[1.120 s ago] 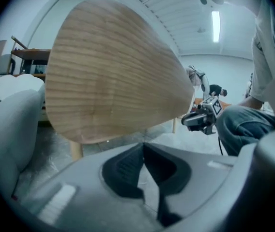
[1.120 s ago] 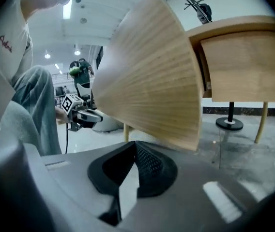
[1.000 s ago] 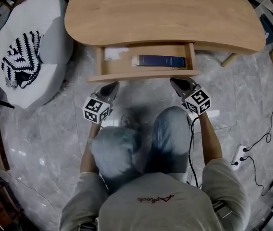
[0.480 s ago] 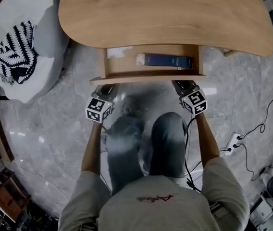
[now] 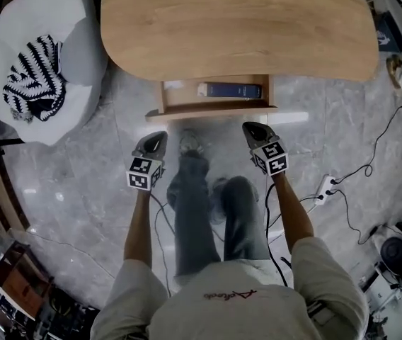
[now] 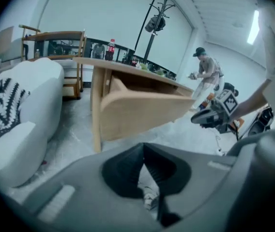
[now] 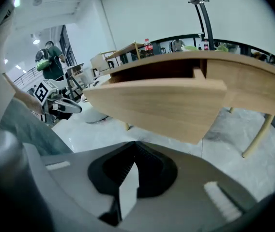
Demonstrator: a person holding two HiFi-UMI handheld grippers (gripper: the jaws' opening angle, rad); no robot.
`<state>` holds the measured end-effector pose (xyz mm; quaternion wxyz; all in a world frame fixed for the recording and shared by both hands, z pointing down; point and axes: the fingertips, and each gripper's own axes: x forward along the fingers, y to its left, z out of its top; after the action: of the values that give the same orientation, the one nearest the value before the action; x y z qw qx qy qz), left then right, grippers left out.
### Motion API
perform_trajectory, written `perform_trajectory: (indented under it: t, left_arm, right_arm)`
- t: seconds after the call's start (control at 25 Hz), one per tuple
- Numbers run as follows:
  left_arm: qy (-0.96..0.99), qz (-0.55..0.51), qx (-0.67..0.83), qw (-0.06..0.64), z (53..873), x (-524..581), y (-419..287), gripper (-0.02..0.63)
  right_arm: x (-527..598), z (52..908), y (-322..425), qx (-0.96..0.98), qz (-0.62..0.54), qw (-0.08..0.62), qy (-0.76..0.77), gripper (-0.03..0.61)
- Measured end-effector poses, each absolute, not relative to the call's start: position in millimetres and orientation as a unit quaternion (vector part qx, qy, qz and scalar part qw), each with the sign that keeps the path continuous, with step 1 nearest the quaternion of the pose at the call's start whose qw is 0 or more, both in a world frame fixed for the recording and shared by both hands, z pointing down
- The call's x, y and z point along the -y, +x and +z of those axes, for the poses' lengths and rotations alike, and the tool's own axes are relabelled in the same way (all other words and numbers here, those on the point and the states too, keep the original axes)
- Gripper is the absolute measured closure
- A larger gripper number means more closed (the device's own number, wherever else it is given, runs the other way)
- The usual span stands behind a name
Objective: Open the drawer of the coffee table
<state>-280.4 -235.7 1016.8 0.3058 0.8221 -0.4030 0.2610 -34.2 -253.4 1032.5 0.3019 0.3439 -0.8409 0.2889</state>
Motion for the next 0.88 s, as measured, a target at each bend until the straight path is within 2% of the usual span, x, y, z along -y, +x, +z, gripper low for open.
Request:
perform_trajectory:
  t: [0.52, 0.88]
  left_arm:
    - [0.815, 0.234, 0.423, 0.319, 779, 246, -282, 0.614]
    - [0.828, 0.203, 0.433, 0.291, 641, 284, -271, 0.614]
  right_arm:
    - [255, 802, -45, 0.832, 0.302, 0.294, 0.361, 0.574]
    - [292, 665, -57, 0.838, 0.282, 0.262, 0.387, 0.574]
